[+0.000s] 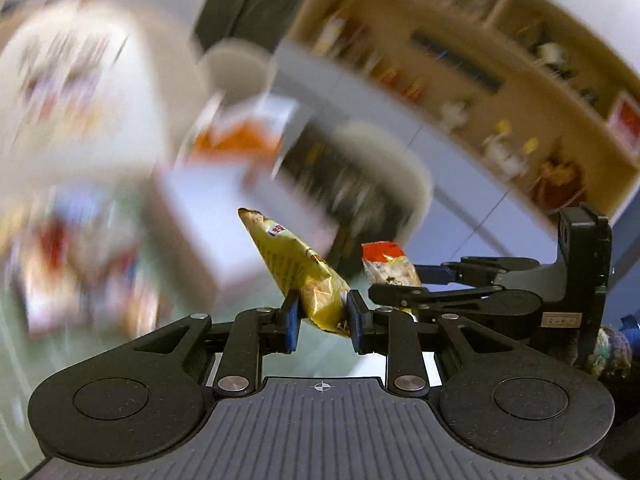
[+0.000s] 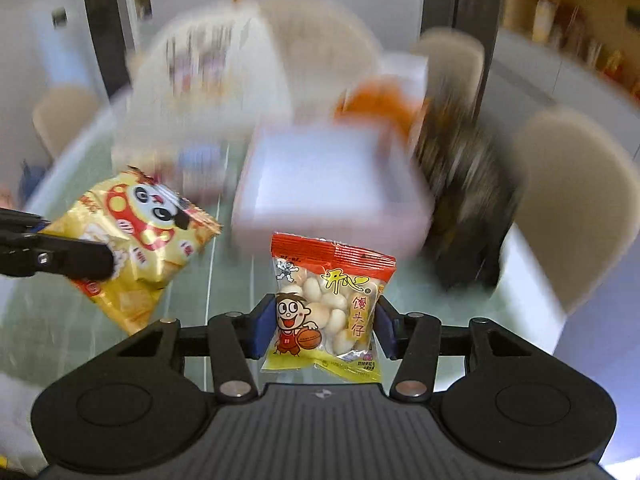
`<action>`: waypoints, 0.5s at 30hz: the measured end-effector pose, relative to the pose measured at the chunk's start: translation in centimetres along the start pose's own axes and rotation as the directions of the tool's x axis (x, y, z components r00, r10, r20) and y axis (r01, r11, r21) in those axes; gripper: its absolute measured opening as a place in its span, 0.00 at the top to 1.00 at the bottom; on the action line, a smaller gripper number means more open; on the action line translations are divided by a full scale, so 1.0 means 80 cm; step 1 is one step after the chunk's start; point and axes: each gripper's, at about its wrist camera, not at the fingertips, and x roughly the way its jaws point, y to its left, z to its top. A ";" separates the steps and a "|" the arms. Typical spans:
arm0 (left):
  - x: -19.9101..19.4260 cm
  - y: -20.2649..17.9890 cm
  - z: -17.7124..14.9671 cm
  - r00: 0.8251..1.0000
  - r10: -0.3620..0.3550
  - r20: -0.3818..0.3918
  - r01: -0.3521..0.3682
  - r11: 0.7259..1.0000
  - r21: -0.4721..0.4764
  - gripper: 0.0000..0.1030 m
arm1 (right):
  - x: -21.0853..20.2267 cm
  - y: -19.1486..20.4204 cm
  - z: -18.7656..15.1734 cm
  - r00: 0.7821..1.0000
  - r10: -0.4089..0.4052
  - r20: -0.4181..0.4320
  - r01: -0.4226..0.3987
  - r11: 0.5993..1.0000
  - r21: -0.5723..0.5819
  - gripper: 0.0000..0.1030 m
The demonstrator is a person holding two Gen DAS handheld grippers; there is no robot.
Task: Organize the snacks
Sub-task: 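Carry the yellow panda bag with the left tool and drop it into the pink box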
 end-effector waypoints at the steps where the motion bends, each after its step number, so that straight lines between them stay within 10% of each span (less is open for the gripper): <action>1: 0.000 -0.004 0.018 0.999 -0.007 0.031 0.006 1.000 0.021 0.72 | -0.011 -0.008 0.027 0.998 -0.010 0.058 0.010 1.000 -0.011 0.51; 8: 0.120 0.063 0.099 0.997 -0.039 0.070 0.048 0.988 -0.144 0.72 | 0.021 -0.042 0.140 0.983 -0.033 0.183 0.034 0.999 0.000 0.51; 15: 0.226 0.132 0.051 0.983 0.172 -0.070 -0.185 0.941 -0.283 0.73 | 0.126 -0.040 0.146 1.000 0.018 0.008 -0.018 1.000 -0.006 0.51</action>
